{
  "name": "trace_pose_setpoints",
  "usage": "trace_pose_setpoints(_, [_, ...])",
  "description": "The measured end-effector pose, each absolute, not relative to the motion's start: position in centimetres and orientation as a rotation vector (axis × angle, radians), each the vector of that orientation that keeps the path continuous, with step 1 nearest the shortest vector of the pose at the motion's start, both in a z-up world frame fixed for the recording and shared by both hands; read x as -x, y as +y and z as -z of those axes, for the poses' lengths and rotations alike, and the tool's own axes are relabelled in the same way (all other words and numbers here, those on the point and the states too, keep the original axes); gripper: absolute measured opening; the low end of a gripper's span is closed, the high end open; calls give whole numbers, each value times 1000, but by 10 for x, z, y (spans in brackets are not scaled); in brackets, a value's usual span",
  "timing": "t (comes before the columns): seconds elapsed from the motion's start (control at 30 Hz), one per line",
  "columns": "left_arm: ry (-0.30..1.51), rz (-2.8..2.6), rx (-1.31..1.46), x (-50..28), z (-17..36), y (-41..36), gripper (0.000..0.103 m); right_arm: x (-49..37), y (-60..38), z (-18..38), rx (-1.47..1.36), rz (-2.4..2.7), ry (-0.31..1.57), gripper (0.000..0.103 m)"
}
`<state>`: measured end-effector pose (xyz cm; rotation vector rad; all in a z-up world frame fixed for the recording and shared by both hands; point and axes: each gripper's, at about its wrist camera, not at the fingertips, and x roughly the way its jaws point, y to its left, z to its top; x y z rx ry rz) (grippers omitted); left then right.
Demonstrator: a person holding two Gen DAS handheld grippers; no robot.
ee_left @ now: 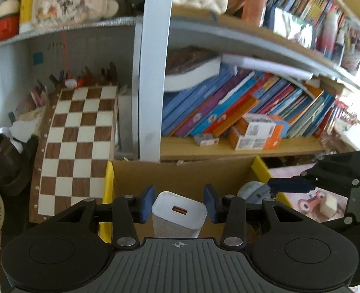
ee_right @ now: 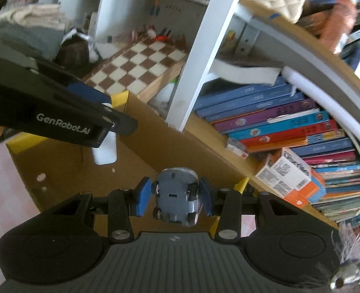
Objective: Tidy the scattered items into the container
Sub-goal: 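Lift the charger and toy car with both tools over the yellow box, then open the left tool to drop the charger while the right tool releases the car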
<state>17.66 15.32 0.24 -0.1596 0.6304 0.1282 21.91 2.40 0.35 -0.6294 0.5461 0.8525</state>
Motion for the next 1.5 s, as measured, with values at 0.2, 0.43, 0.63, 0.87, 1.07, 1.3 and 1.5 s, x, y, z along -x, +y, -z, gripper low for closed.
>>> trace_pose_setpoints(0.2, [693, -135, 166, -195, 17, 155, 42, -235, 34, 16, 657, -879, 608, 41])
trace_pose_setpoints(0.43, [770, -144, 168, -209, 38, 157, 42, -244, 44, 35, 711, -919, 662, 41])
trace_pose_setpoints(0.63, [821, -159, 191, -215, 43, 163, 42, -249, 51, 48, 763, -939, 704, 41])
trace_pose_setpoints(0.87, [848, -162, 198, -219, 46, 163, 43, -250, 54, 54, 772, -946, 733, 41])
trace_pose_setpoints(1.07, [849, -164, 199, -219, 45, 163, 43, -250, 55, 55, 782, -954, 740, 42])
trace_pose_setpoints(1.3, [840, -160, 185, -218, 44, 160, 50, -248, 55, 53, 782, -969, 728, 54])
trace_pose_setpoints(1.5, [818, -154, 169, -212, 39, 156, 61, -244, 53, 47, 769, -972, 709, 70])
